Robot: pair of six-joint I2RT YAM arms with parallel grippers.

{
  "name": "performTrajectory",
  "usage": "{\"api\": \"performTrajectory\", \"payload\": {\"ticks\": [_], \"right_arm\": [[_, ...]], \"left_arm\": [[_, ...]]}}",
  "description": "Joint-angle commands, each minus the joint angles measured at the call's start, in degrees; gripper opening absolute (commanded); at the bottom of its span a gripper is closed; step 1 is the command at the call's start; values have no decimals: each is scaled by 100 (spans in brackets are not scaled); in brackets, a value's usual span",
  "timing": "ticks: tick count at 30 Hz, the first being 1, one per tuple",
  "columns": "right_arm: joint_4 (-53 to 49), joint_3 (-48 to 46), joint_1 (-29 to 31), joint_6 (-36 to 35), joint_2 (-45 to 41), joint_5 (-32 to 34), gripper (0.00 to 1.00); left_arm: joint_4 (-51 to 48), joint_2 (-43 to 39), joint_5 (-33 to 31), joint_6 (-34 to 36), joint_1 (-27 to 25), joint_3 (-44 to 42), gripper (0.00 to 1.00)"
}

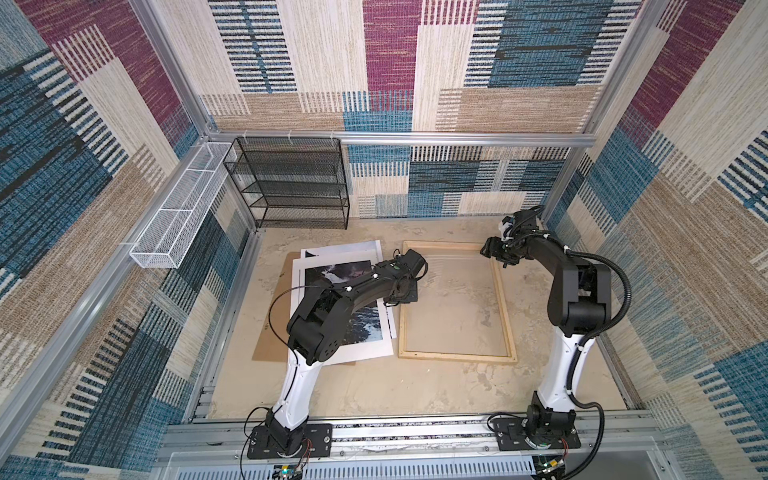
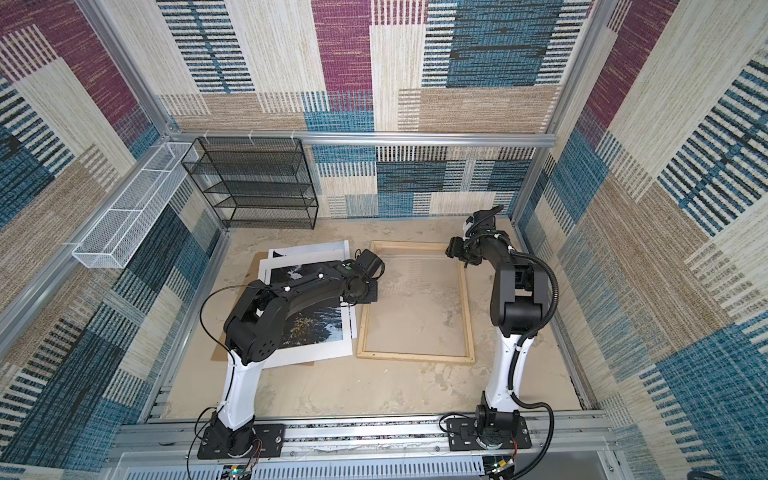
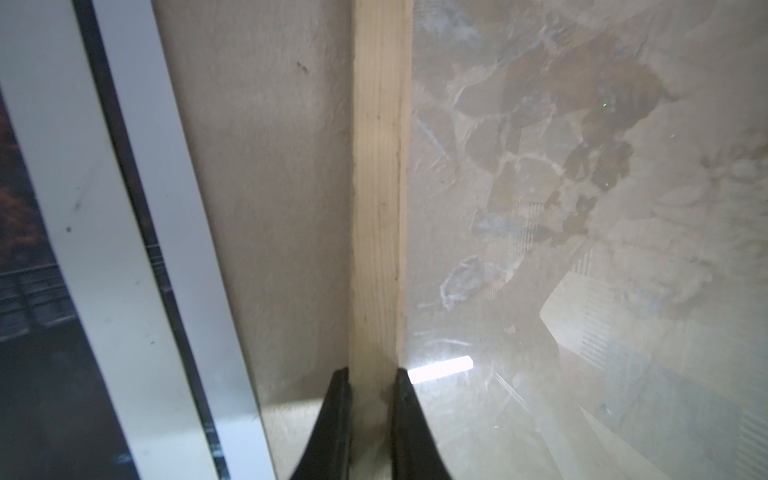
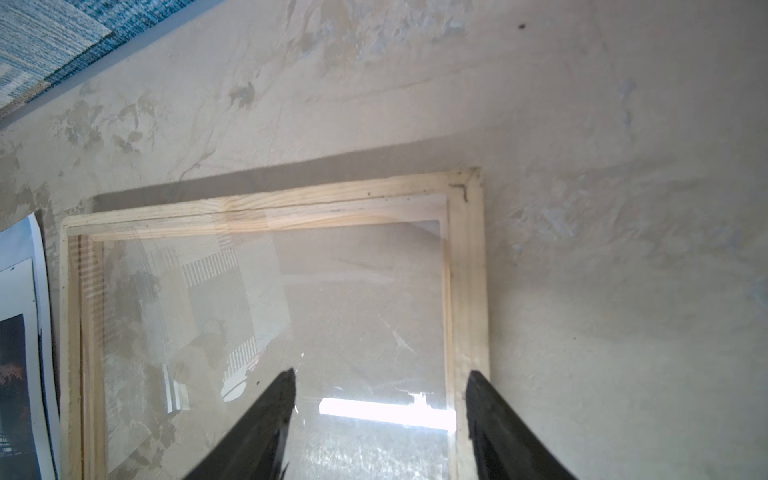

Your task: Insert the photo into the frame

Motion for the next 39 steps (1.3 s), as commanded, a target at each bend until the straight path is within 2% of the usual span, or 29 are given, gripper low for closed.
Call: {"api": "performTrajectory", "payload": {"ticks": [1,7,12,19,28,33,39], "right_arm": [[170,-45,-52,63,4,12,67],[410,-605,-322,97,-369,-353,71],[775,-1305,-542,188,-695,-973,73],[1267,-1982,-632,309,-918,-2054,72],[1548,-2171,-735,599,-1599,-3045,65],[1579,-2198,-735,701,-1973,-3397,62],[1542,-2135,-735,783,-2263,-3612,60]], "left_arm": [[-267,-14,220,80,28,-154,8],[505,-215,1087,89,165,-528,3],[870,-290,1677,67,332,-667,0],[1136,-299,2120,59,471,-764,0],[968,-207,2050,74,488,-691,0],[789,-162,1968,107,496,-572,25],[606,-197,1899,248,496,-398,36]]}}
